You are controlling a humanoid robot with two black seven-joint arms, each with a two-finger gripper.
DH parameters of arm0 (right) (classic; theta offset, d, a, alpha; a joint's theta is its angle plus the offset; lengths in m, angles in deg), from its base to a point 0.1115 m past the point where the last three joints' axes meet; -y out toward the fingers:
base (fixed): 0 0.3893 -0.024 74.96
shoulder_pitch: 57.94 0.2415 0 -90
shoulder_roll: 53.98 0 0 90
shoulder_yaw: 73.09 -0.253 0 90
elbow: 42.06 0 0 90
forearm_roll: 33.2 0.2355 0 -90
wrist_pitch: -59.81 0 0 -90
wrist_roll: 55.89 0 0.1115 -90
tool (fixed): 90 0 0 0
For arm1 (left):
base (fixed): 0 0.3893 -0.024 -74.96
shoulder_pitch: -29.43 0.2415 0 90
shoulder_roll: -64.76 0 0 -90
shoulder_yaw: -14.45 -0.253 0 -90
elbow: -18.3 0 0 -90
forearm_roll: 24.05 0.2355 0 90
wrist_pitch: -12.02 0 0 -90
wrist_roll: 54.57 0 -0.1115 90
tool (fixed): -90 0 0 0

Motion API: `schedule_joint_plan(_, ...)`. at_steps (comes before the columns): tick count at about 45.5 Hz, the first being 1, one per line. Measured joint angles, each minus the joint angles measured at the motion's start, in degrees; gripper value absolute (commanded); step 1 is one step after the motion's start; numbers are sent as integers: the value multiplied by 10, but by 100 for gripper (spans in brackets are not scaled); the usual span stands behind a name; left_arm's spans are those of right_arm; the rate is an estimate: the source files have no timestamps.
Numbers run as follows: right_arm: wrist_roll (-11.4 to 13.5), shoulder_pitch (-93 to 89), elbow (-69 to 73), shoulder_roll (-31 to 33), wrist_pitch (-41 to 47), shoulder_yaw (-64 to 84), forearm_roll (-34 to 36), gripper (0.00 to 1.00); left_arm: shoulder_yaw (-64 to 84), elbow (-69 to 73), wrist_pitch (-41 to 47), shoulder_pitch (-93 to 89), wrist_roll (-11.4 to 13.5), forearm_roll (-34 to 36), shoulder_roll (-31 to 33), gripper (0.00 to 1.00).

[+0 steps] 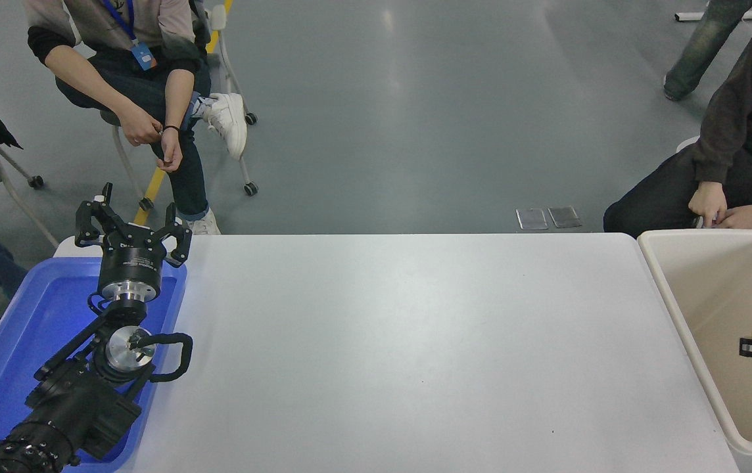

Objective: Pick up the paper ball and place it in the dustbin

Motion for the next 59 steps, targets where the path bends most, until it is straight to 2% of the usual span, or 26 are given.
schedule_joint_plan(17, 1, -2, -1, -3, -14, -4, 1, 0, 0, 0, 0, 0, 0, 0, 0, 99)
schedule_joint_plan(18, 1, -2, -1, -3, -15, -5, 1, 10, 0, 0, 0, 0, 0, 0, 0, 99)
schedule_joint_plan(19, 1, -1, -1, -3, -15, -5, 1, 31, 0, 0, 0, 0, 0, 0, 0, 99)
schedule_joint_plan(20, 1, 0, -1, -3, -16, -5, 1, 59, 0, 0, 0, 0, 0, 0, 0, 99)
schedule_joint_plan(21, 1, 1, -1, -3, -16, -5, 1, 81, 0, 0, 0, 0, 0, 0, 0, 99)
schedule_joint_plan(24, 1, 2, -1, -3, -17, -6, 1, 99, 0, 0, 0, 0, 0, 0, 0, 99)
schedule_joint_plan(59, -2, 34, 17, 1, -20, -65, 6, 100, 0, 0, 0, 0, 0, 0, 0, 99)
